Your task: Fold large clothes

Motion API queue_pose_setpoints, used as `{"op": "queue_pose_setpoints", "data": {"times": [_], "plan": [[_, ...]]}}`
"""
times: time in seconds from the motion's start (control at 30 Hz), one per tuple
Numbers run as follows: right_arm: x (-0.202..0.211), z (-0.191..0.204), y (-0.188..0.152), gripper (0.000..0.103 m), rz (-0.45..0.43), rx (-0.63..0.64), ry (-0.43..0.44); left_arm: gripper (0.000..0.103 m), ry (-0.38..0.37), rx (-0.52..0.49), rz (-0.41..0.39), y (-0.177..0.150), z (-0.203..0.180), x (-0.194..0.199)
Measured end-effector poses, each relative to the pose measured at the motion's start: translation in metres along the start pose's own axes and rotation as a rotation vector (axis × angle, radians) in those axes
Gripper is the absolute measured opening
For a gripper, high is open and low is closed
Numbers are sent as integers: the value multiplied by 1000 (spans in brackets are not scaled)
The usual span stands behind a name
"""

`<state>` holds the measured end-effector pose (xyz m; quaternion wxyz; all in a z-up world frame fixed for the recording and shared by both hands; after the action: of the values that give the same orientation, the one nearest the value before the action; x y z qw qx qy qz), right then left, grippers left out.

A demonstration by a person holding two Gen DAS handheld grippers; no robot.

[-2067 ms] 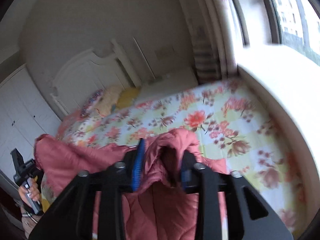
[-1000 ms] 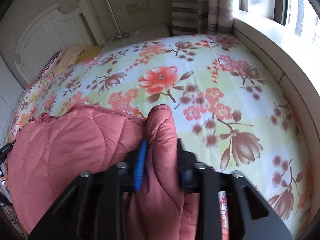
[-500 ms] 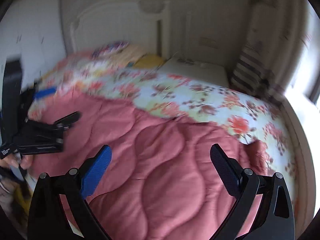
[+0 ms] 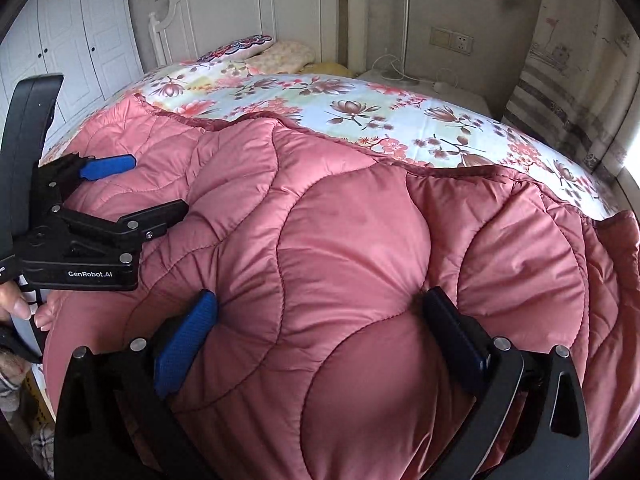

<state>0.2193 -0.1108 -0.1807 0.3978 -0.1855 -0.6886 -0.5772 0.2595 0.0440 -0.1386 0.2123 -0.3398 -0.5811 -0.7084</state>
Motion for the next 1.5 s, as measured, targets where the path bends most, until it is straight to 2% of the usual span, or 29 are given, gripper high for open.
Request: {"op": "queue_pose_setpoints", "data": {"times": [0.27, 0.33, 0.37, 0.4, 0.47, 0.53, 0.6, 0.67, 0.7, 0.73, 0.8, 0.83, 0.97, 1.07, 1.13, 1.17, 1.2, 1.3, 1.37, 1.4, 1.5], "plan": [[-5, -2, 5, 98, -4, -7, -3, 101, -4, 1, 5, 2, 0, -2], [3, -2, 7, 98, 6, -7, -62, 101, -6, 4, 7, 3, 1, -3], [18, -1, 9, 98, 3, -11, -144, 101, -9, 7, 7, 3, 1, -3], [35, 1, 12, 98, -29, -2, -186, 101, -9, 8, 7, 3, 1, -3], [71, 6, 15, 98, -125, 34, -209, 101, -8, 10, 4, 3, 1, -2], [100, -3, 4, 98, -184, 46, -255, 101, -9, 12, 3, 3, 2, -2], [101, -26, -14, 98, -167, 3, -282, 101, -8, 12, 4, 3, 2, -2], [86, -55, -37, 98, -106, -56, -294, 101, -11, 12, 3, 2, 2, -1], [75, -66, -48, 98, -66, -80, -292, 101, -11, 12, 3, 3, 2, -2], [66, -74, -57, 99, -54, -102, -256, 101, -11, 12, 3, 2, 2, -2], [58, -86, -65, 99, -87, -163, -146, 101, -10, 12, 4, 3, 2, -2], [56, -89, -65, 99, -79, -184, -126, 101, -12, 12, 3, 3, 2, -2], [50, -90, -63, 99, -42, -187, -143, 101, -15, 15, 3, 2, 3, -2], [51, -93, -66, 99, -38, -204, -122, 101, -10, 14, 1, 2, 3, -2], [56, -90, -66, 98, 5, -191, -137, 101, -13, 16, 2, 2, 3, -3], [65, -88, -60, 98, 29, -182, -179, 101, -15, 17, 3, 2, 2, -3], [74, -86, -52, 98, 15, -177, -211, 101, -16, 18, 4, 2, 2, -2], [110, -85, -10, 98, -155, -178, -217, 101, -20, 21, 3, 2, 2, -2], [110, -91, 13, 98, -197, -184, -244, 101, -22, 23, 3, 2, 2, -2], [100, -95, 23, 98, -194, -179, -254, 101, -22, 24, 4, 2, 2, -2], [42, -118, 30, 98, -47, -254, -197, 101, -23, 23, 3, 2, 2, -1]]}}
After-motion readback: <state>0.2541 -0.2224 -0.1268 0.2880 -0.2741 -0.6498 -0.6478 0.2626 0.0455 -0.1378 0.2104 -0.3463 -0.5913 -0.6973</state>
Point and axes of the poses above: each gripper's, at about its wrist camera, not at the fingertips, and x roughly against the way its jaws point, z to its left, y to its top, the point moved 5 cm from there along -x, roughly the way its jaws point, and after that the axes turned 2 degrees about -y, right-handed, at the moved point
